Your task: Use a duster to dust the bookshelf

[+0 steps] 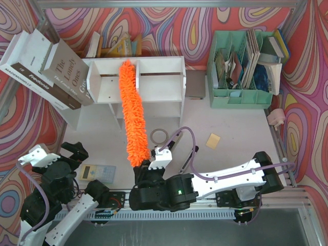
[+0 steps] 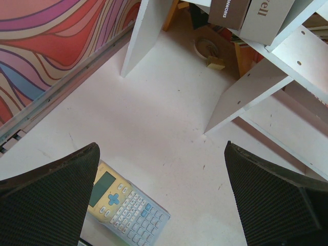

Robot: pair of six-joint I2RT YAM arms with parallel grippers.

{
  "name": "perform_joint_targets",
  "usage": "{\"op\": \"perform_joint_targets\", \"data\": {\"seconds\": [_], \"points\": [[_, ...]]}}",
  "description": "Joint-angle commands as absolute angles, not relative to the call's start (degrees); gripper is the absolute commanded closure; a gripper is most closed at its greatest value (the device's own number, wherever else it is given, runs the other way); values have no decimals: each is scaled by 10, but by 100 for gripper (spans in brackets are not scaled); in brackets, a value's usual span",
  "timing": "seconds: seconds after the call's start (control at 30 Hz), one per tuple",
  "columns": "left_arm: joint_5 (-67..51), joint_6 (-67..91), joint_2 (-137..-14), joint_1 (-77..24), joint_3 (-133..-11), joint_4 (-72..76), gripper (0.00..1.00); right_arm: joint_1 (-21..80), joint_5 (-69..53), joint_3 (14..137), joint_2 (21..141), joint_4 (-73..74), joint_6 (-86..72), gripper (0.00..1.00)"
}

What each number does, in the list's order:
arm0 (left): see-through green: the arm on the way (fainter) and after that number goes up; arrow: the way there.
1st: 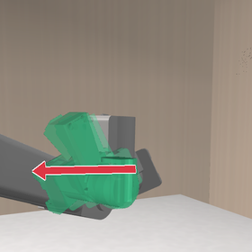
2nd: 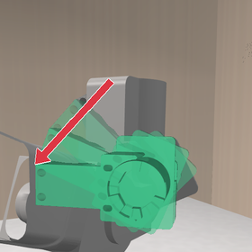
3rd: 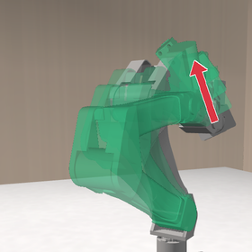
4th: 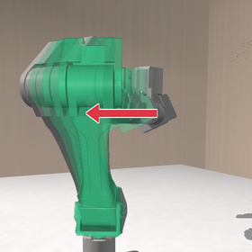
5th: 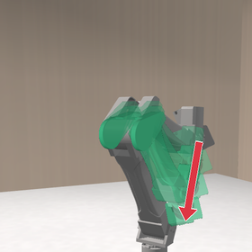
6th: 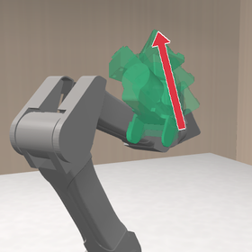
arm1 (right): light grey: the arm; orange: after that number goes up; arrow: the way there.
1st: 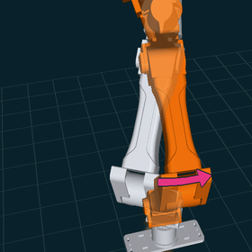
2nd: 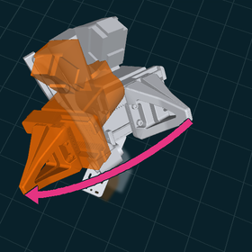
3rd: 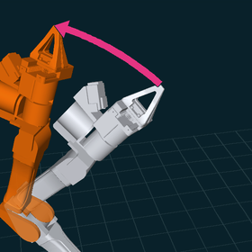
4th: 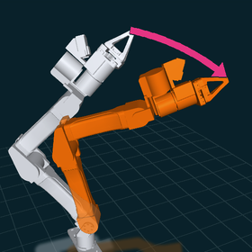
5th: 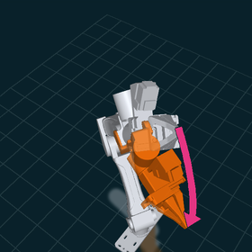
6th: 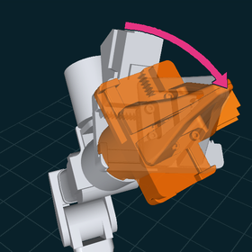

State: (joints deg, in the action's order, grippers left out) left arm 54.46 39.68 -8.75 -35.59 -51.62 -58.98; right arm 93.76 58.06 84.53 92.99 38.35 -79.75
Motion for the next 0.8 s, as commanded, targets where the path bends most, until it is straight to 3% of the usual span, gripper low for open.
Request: {"op": "perform_joint_targets", "data": {"seconds": [0.0, 0.47, 0.77], "points": [[550, 398, -91, -359, -511, -594, 2, 947, 665, 852, 897, 298, -721, 100], [550, 397, -88, -359, -510, -593, 2, 890, 480, 839, 946, 239, -671, 100], [549, 398, -89, -359, -511, -593, 2, 890, 508, 843, 918, 219, -639, 100]]}}
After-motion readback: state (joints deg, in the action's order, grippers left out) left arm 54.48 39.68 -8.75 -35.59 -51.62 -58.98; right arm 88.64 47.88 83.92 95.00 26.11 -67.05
